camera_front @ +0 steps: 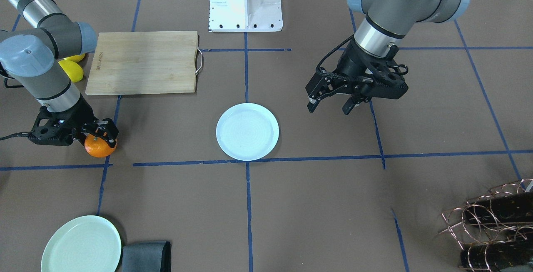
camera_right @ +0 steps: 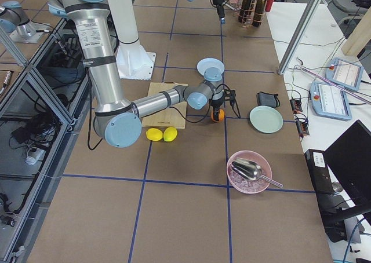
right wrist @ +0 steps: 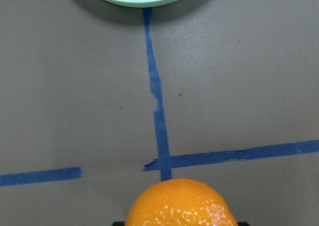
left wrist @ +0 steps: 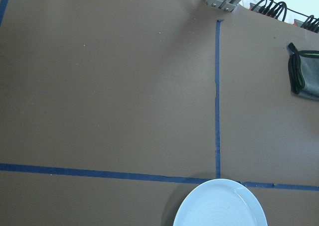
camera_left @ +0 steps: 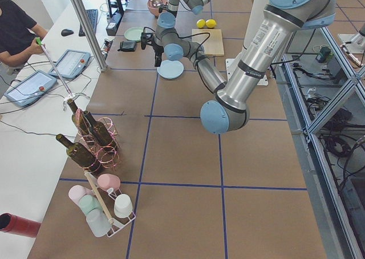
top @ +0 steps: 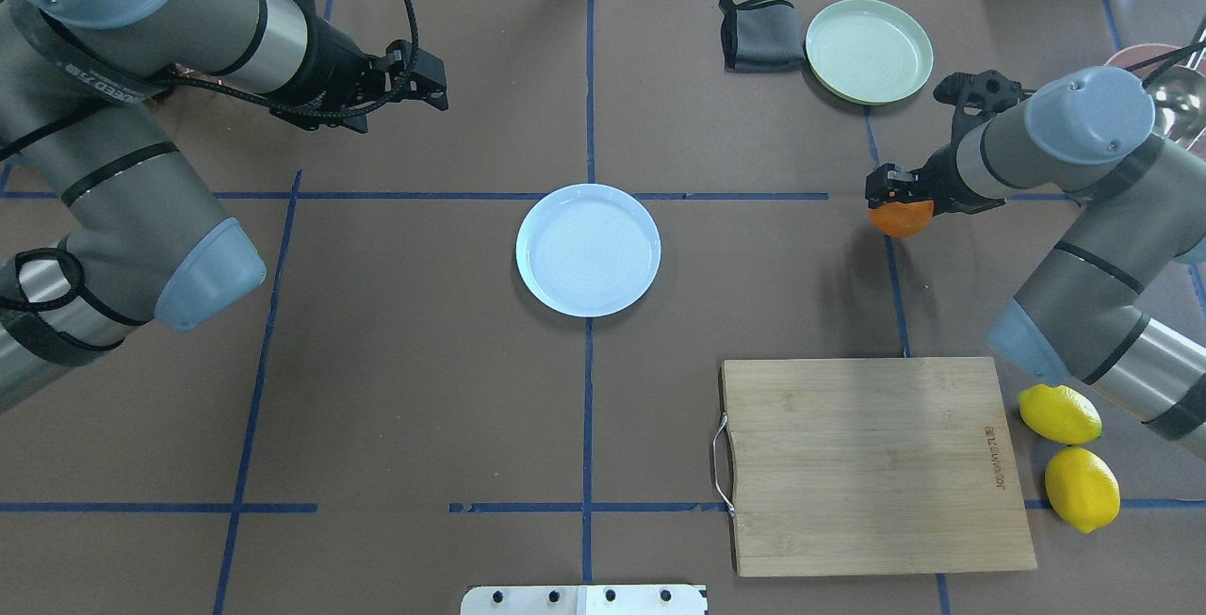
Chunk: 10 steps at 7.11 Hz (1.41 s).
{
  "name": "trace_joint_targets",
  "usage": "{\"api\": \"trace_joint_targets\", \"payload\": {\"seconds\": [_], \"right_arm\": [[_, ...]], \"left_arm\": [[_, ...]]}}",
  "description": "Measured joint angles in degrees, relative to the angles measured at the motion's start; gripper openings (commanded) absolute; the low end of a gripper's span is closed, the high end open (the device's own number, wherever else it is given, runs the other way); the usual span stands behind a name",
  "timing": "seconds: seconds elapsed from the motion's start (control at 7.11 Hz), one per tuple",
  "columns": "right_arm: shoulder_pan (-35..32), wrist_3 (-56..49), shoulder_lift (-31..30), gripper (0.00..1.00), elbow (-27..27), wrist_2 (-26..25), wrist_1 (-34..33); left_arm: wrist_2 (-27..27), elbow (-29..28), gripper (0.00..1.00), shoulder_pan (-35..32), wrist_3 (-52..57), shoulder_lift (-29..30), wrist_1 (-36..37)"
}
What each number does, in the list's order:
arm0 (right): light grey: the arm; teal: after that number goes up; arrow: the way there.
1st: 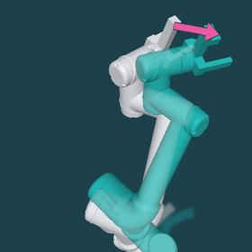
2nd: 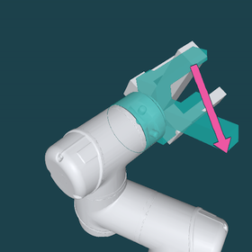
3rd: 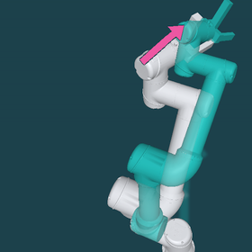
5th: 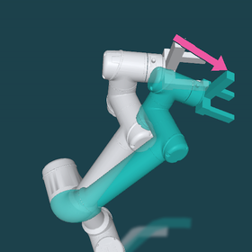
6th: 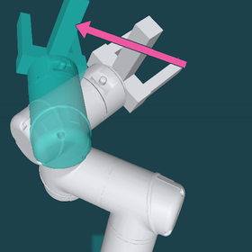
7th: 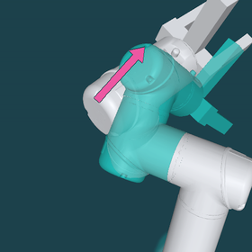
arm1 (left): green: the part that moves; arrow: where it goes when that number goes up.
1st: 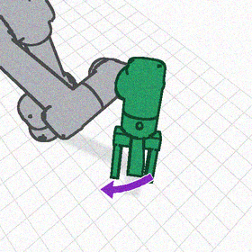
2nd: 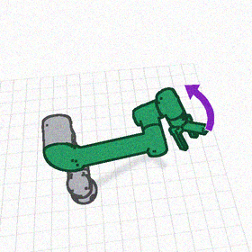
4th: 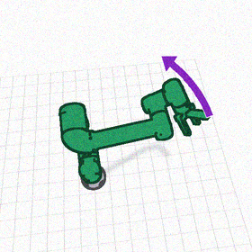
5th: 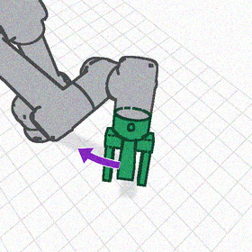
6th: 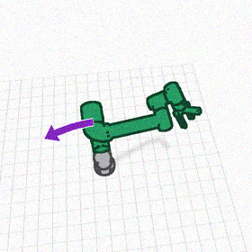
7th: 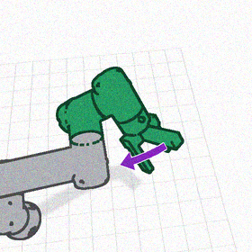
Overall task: Pick orange to plate
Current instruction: 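Carry the mandarin with the right gripper over the light blue plate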
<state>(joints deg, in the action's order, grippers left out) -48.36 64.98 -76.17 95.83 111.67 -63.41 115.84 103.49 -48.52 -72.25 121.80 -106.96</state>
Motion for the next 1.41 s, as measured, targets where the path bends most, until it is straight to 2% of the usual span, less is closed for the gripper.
{"api": "trace_joint_targets", "payload": {"seconds": [0.28,0.56,0.99,1.41], "right_arm": [[0.56,2.96,5.72,0.0,2.32,-1.25,-1.8],[3.29,7.04,15.66,0.0,-0.15,-4.41,-9.34],[6.97,12.24,27.59,0.0,-10.73,-6.54,-12.03],[10.16,14.64,35.86,0.0,-19.46,-7.69,-11.92]], "left_arm": [[0.0,0.18,1.0,0.0,0.0,-0.28,0.0],[0.06,0.33,1.0,-0.55,0.02,-0.57,0.06],[0.39,0.77,1.0,-3.28,4.59,-2.93,0.22],[0.44,1.76,1.0,-5.87,9.26,-6.31,0.46]]}}
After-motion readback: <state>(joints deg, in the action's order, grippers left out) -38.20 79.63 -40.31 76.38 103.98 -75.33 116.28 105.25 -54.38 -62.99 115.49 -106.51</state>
